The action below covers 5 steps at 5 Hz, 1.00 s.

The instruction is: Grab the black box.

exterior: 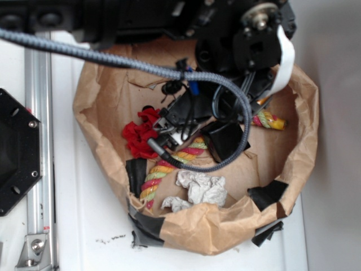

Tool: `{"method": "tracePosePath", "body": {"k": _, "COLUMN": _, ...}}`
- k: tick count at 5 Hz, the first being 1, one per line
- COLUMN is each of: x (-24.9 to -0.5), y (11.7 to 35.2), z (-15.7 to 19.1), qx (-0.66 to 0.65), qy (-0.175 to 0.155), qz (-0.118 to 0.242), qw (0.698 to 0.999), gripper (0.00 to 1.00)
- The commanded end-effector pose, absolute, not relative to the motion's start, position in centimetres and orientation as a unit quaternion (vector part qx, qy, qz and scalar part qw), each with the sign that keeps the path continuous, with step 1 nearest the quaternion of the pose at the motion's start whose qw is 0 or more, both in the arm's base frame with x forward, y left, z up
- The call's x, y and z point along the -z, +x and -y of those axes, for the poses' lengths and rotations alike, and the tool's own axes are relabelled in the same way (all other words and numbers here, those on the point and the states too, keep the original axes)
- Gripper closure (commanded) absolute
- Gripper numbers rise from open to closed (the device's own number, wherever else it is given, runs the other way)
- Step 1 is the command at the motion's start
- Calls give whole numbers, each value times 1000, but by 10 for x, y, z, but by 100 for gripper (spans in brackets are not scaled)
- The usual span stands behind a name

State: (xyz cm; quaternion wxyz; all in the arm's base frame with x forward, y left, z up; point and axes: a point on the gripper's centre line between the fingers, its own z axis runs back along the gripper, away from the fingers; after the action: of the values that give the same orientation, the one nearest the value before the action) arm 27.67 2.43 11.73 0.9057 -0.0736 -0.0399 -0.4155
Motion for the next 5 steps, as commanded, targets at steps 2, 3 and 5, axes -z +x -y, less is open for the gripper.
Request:
{"method": "tracePosePath", "body": {"k": 2, "x": -78, "y": 305, "z": 11, "qx": 426, "qy": -78, "qz": 35, "qw": 901, "gripper": 0}}
{"method": "tracePosePath", "body": {"k": 3, "x": -69, "y": 307, "z": 19, "qx": 436, "qy": -68, "qz": 61, "qw": 895, "gripper": 0}}
{"method": "tracePosePath", "body": {"k": 5, "x": -46, "y": 305, "z": 40, "qx": 475, "qy": -71, "qz": 37, "qw": 877, "gripper": 0}}
